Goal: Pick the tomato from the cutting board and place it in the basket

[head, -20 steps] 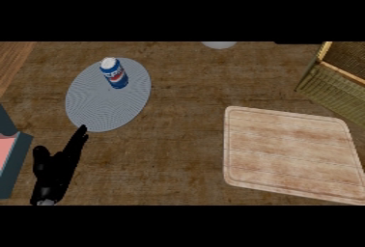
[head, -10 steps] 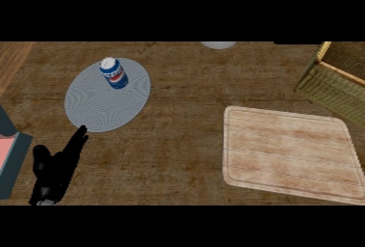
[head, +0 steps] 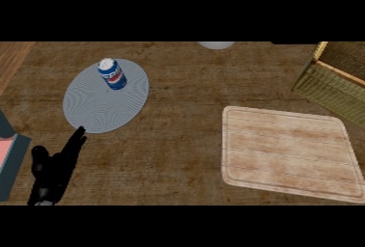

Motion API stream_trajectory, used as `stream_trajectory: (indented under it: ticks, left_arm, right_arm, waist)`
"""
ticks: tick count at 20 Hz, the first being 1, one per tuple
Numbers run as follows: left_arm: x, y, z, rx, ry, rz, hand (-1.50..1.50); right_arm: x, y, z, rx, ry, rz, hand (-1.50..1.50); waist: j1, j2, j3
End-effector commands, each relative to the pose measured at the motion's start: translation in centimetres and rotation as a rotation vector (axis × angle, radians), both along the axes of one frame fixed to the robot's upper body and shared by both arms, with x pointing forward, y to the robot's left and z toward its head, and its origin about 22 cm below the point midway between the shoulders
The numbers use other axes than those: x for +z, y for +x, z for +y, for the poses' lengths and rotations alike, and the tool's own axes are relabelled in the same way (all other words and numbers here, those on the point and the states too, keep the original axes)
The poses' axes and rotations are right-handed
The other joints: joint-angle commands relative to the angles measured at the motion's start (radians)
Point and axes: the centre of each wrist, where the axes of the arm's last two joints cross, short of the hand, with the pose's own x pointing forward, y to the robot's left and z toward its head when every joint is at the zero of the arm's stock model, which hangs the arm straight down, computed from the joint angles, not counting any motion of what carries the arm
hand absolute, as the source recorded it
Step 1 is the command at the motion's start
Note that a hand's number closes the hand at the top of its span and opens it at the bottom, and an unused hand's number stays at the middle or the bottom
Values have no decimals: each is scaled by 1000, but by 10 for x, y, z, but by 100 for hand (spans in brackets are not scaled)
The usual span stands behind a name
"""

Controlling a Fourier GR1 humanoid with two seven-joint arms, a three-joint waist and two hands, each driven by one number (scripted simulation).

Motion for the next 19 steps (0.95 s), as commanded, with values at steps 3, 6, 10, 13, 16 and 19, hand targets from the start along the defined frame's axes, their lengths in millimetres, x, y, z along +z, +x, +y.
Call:
stream_trajectory:
  ticks: [3,6,10,13,16,19]
  left_arm:
    - [-31,-12,-11,21,-26,137,0]
    - [-28,-17,12,32,-17,144,0]
    - [-27,-20,-10,36,-34,141,0]
    - [-15,-7,-7,51,-22,158,0]
    - [-32,-23,0,55,-44,172,0]
    - [-37,-25,11,85,-21,149,0]
  right_arm:
    - [-1,-8,-7,12,-35,-32,-150]
    - [11,-23,-21,0,-38,-73,-150]
    - [46,-41,-38,-54,-9,-188,-150]
    - [42,-49,-32,-94,38,-233,-150]
    - [48,-79,-56,-147,2,-257,-150]
    - [48,-97,-55,-156,31,-229,-150]
  waist:
    - [-2,11,-14]
    - [-9,8,-14]
    - [-3,8,-13]
    - [-19,4,-14]
    - [-33,1,-14]
    - [-48,-3,-15]
